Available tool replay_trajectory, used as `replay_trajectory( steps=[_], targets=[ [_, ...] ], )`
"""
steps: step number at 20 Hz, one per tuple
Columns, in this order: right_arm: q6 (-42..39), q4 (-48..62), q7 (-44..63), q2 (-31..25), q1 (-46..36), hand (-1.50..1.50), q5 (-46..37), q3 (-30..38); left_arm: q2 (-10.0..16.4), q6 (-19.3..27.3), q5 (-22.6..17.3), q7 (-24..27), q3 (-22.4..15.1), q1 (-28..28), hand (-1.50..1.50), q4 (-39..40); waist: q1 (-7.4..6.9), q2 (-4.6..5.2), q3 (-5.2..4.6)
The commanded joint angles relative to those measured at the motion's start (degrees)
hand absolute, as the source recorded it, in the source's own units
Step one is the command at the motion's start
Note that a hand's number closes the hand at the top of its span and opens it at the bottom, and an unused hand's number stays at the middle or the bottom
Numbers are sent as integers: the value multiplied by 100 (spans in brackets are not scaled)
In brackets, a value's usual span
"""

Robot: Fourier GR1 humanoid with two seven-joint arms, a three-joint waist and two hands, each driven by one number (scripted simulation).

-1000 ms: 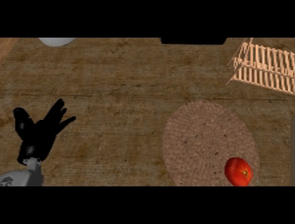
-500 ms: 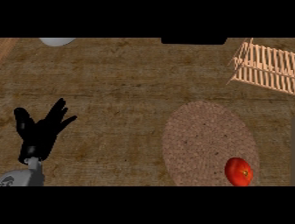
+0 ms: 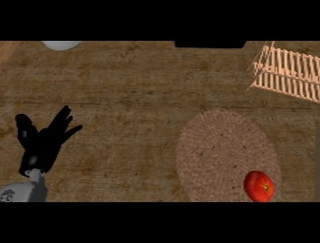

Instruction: Pick the can from the placemat and place it in the tiered shelf

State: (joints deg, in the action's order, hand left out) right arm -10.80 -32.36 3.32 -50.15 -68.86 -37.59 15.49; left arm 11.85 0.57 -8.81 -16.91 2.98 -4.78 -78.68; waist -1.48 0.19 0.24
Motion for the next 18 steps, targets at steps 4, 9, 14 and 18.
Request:
replay_trajectory(
  steps=[4, 9, 14, 18],
  targets=[
    [334, 134, 419, 74, -109, 150, 365, 527, -31, -42, -24, -86, 11, 288, 0, -5, 72, -21, -24],
    [639, 522, 283, -21, -266, -150, 693, 981, -27, -88, 47, 98, 5, 294, 0, 87, 24, 22, -22],
    [628, 664, 486, 43, -585, -150, 1245, 1482, -36, -142, -56, -105, -16, 363, 0, -209, -1, 10, -21],
    [792, 837, 591, -123, -700, -150, 1656, 1951, -42, 2, 49, -130, 37, 103, 0, 39, 24, 32, -19]
  ],
)
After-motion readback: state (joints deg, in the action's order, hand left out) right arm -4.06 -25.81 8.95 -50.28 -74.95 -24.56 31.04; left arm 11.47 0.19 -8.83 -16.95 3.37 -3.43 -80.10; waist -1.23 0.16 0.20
